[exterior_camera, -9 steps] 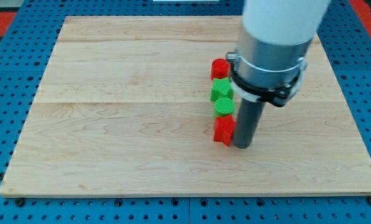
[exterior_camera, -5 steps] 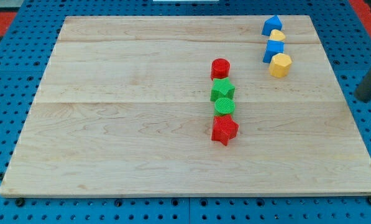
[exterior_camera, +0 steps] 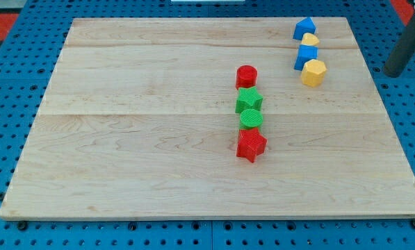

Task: Make a vertical line with blue blocks and yellow heart

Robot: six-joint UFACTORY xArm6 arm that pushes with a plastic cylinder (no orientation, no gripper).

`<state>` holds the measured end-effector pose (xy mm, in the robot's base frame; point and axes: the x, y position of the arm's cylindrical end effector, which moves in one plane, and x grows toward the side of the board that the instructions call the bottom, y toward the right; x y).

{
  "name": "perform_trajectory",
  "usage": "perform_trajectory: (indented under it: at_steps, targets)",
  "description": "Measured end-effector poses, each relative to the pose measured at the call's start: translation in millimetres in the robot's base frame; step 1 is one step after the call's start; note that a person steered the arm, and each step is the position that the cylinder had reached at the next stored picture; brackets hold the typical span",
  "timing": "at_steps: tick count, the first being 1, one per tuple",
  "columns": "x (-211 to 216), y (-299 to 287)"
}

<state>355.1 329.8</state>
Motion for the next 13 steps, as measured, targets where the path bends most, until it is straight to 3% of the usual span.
perform_trajectory:
  at_steps: [2,6,8,10,11,13]
  targets:
    - [-66,3]
    - [-122,-94]
    - [-124,-137]
    - [-110,-54]
    - [-80,-69]
    - [-79,-130]
